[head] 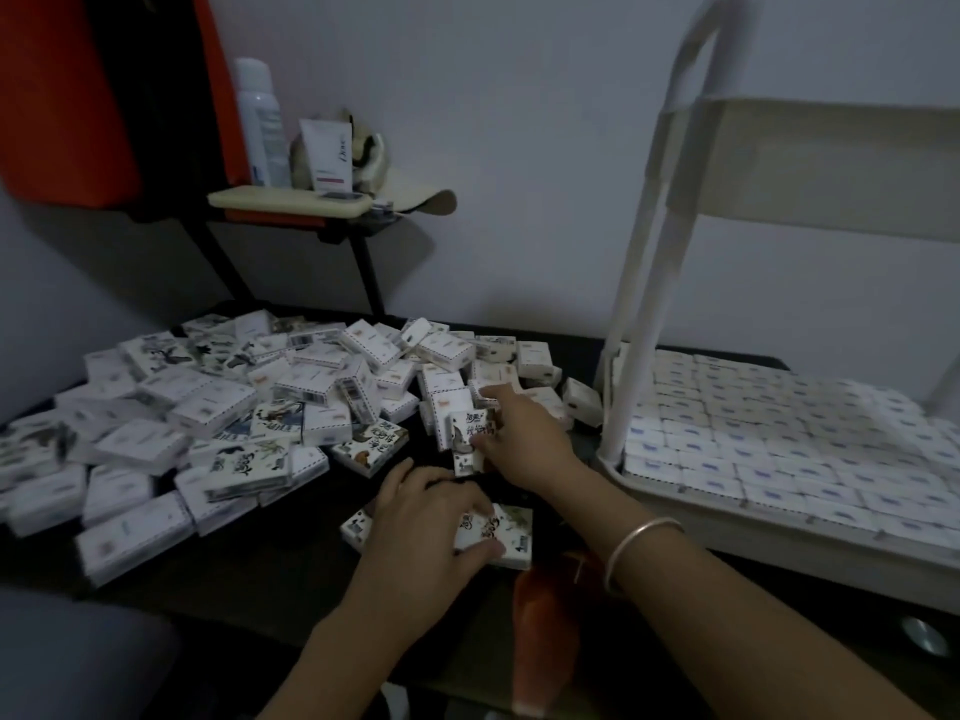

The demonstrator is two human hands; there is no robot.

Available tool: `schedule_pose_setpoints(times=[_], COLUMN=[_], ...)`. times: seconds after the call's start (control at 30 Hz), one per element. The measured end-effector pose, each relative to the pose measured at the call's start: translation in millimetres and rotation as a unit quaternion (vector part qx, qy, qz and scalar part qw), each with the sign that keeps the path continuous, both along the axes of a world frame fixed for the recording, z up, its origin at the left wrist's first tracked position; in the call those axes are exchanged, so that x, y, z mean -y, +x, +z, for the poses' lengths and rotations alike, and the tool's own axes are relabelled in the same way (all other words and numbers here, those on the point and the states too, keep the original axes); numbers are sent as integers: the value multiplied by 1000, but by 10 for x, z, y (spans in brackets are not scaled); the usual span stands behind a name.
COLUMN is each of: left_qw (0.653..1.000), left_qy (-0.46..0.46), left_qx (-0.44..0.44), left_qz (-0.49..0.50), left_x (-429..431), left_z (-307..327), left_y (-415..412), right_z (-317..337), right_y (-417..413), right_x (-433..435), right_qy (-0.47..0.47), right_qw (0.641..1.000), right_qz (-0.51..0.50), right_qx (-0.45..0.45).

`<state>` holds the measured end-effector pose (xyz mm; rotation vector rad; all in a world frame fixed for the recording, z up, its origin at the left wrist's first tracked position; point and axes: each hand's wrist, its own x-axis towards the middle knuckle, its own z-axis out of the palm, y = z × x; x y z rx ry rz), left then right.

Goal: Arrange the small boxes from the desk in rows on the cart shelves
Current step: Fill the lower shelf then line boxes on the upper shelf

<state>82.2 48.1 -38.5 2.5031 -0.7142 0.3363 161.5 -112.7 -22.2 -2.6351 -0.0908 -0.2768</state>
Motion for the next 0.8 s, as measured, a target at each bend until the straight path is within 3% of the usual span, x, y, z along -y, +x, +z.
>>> schedule_pose_setpoints(times=[0.27, 0.5, 0.63, 0.8], left_qw=[999, 998, 981, 961], left_qy=[50, -41, -175, -234], left_qx=[19, -33, -72, -45], left_qz=[-7, -23, -52, -137], left_x=[-21, 192, 473, 939], left_z=[-36, 26, 114, 314], left_y=[111, -45, -161, -375], right_z=[208, 507, 590, 573], right_y=[-468, -1210, -1593, -2003], right_x=[146, 563, 1000, 1731], right_qy=[41, 106, 138, 165], right_qw=[995, 984, 975, 963], right_qz=[41, -7, -54, -134], right_qx=[80, 146, 164, 169])
